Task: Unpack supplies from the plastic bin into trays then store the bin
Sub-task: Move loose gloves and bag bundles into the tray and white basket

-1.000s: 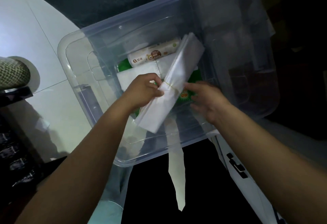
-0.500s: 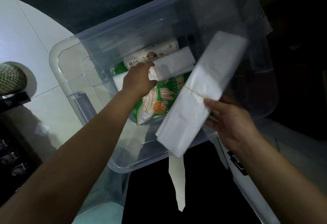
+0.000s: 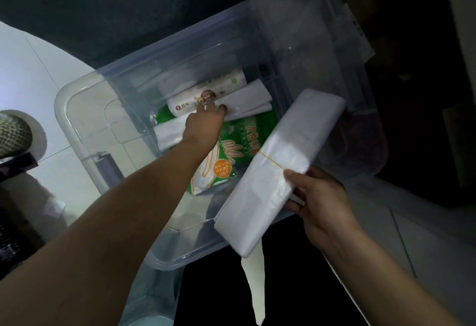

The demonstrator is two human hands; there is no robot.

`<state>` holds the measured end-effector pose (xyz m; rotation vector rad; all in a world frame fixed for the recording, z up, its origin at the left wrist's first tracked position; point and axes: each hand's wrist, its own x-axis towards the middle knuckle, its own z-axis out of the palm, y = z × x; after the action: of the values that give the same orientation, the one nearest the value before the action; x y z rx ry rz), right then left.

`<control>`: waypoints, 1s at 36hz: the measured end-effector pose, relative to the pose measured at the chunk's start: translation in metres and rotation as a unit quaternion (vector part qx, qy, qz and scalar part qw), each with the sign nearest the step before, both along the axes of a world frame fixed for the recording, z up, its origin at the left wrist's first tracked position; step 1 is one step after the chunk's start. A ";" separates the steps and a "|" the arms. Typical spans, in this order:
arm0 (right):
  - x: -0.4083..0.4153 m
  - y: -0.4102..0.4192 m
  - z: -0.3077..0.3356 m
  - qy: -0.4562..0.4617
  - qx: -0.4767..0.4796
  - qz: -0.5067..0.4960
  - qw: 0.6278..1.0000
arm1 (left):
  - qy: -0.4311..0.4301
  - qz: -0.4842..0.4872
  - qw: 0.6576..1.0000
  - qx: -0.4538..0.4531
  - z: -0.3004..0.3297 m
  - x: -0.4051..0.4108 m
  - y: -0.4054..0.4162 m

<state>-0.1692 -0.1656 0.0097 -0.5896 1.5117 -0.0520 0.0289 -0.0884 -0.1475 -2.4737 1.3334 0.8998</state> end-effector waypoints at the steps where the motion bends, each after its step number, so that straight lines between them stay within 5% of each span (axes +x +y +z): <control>1: 0.000 0.000 0.002 -0.001 0.004 -0.002 1.000 | 0.000 0.002 1.000 -0.005 0.004 0.002 0.000; 10: 0.005 0.002 0.047 0.007 0.010 0.047 0.999 | 0.071 0.118 0.988 -0.073 0.093 0.019 0.021; 17: 0.007 0.018 0.100 -0.008 -0.010 0.092 0.996 | 0.141 0.287 0.932 -0.170 0.187 0.023 0.059; 21: 0.005 0.028 0.134 -0.044 -0.057 0.105 0.992 | 0.194 0.420 0.855 -0.234 0.235 0.021 0.088; 24: 0.002 0.032 0.157 -0.076 -0.098 0.114 0.986 | 0.312 0.527 0.739 -0.281 0.266 0.017 0.107; 27: -0.005 0.030 0.182 -0.103 -0.142 0.118 0.977 | 0.387 0.555 0.663 -0.320 0.293 0.012 0.113; 31: -0.031 0.017 0.222 -0.147 -0.204 0.090 0.964 | 0.463 0.521 0.619 -0.363 0.328 0.007 0.091; 36: -0.082 -0.005 0.276 -0.165 -0.291 0.033 0.942 | 0.553 0.433 0.608 -0.370 0.366 -0.015 0.030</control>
<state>-0.2512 -0.1704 0.2857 -1.0455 1.1365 -0.5359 0.0134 -0.0580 0.2187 -3.3121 0.4507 3.0239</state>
